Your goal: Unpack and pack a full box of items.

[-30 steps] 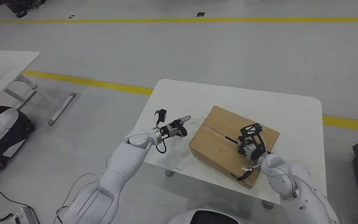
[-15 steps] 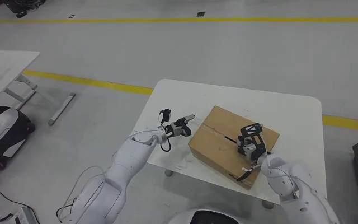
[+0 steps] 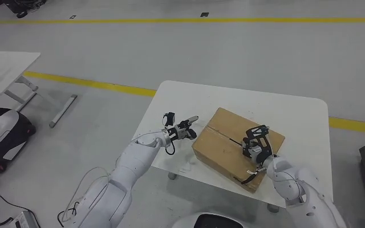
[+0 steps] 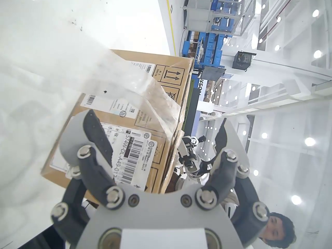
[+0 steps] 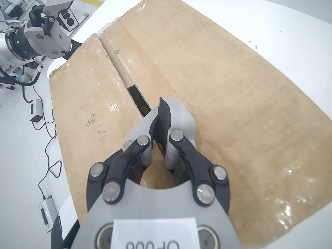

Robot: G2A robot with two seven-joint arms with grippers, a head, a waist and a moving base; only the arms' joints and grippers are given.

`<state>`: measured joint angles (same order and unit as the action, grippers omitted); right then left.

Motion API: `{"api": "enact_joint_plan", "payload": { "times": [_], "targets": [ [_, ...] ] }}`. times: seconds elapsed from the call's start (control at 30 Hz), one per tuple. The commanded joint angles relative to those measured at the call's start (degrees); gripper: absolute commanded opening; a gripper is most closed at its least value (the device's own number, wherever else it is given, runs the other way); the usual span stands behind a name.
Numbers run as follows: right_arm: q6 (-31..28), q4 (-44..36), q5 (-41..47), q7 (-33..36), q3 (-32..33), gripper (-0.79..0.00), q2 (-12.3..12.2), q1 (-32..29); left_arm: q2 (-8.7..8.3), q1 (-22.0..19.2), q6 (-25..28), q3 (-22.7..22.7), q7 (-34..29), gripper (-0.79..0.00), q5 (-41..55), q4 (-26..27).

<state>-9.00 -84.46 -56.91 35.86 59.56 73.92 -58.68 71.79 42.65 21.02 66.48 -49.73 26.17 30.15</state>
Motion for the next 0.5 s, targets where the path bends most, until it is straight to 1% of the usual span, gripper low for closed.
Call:
{"api": "enact_joint_plan", "payload": {
  "times": [0.0,0.1,0.17,0.3,0.37,0.47],
  "targets": [
    [-0.1,0.1,0.0,0.1,0.1,-0.785,0.0,0.0,0.11,0.9,-0.9,0.0,1.0,0.0,0.5,1.3],
    [-0.3,0.1,-0.2,0.2,0.1,-0.785,0.0,0.0,0.48,2.1,-4.6,0.6,2.9,0.0,3.4,2.7],
    [-0.3,0.1,-0.2,0.3,0.2,-0.785,0.0,-0.1,0.64,2.3,-6.0,0.4,4.0,0.0,3.4,3.2],
    [-0.4,0.0,-0.2,0.2,0.3,-0.785,0.0,-0.1,1.08,2.1,-9.0,0.9,5.2,0.0,6.1,2.5],
    [-0.4,0.0,-0.2,0.2,0.3,-0.785,0.0,-0.2,1.53,1.9,-11.3,1.6,4.9,0.0,9.7,1.8],
    [-0.4,0.0,-0.2,0.2,0.4,-0.785,0.0,-0.2,2.0,1.3,-12.3,1.7,4.9,0.0,11.5,0.7]
  ]
}}
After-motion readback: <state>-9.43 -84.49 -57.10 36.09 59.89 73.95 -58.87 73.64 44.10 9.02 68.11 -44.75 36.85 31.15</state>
